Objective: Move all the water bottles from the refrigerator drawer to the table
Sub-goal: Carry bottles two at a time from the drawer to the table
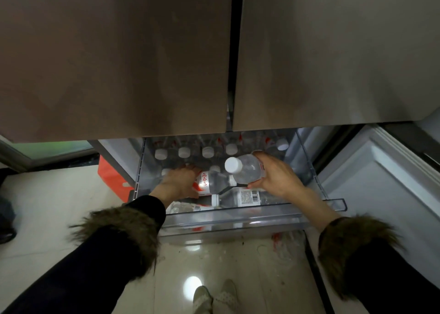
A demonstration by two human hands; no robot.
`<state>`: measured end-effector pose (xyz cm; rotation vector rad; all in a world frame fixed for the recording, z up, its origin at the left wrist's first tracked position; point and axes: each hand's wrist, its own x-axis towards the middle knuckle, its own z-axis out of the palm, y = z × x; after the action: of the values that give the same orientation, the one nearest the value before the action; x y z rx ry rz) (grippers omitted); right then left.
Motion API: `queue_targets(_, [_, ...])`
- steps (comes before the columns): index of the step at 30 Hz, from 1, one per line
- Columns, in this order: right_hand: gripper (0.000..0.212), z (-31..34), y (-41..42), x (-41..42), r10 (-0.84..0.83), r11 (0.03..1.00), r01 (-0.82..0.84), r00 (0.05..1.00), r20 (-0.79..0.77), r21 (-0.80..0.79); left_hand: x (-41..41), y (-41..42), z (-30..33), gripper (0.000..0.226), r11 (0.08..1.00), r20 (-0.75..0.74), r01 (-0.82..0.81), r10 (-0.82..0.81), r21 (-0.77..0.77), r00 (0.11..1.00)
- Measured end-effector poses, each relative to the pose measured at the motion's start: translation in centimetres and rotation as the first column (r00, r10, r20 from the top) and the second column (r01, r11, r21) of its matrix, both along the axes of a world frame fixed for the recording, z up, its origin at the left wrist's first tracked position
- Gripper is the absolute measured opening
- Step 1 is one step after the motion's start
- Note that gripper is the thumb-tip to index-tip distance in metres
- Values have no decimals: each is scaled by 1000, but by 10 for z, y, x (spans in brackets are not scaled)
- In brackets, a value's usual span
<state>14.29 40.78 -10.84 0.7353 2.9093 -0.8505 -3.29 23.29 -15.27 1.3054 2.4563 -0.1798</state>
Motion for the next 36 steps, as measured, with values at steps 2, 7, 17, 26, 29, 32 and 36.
queue_targets(2, [72, 1, -1, 5, -36, 999, 36, 999, -23, -22, 0, -5, 5, 66, 999, 15, -6, 5, 46, 1000])
queue_targets(7, [71, 9, -11, 14, -91, 996, 93, 990, -105, 8, 5, -23, 25, 70, 976, 132, -77, 50, 205, 990])
queue_targets(17, [75, 50, -63, 36, -211, 977, 188, 906, -367, -98, 37, -67, 86, 72, 776, 237, -139, -14, 615, 971])
queue_targets(26, [69, 115, -122, 43, -212, 941, -32, 720, -661, -337, 83, -120, 157, 69, 516, 227, -224, 59, 827, 972])
queue_targets(29, [71, 131, -140, 43, -190, 913, -128, 707, -682, -387, 104, -146, 172, 60, 358, 339, -365, 137, 859, 931])
queue_targets(32, [61, 136, -163, 48, -186, 866, -194, 730, -658, -460, 133, -180, 178, 39, 168, 485, -516, 195, 840, 852])
queue_targets(36, [52, 132, -208, 50, -110, 815, -288, 775, -622, -502, 169, -239, 172, 24, -64, 600, -613, 311, 787, 737])
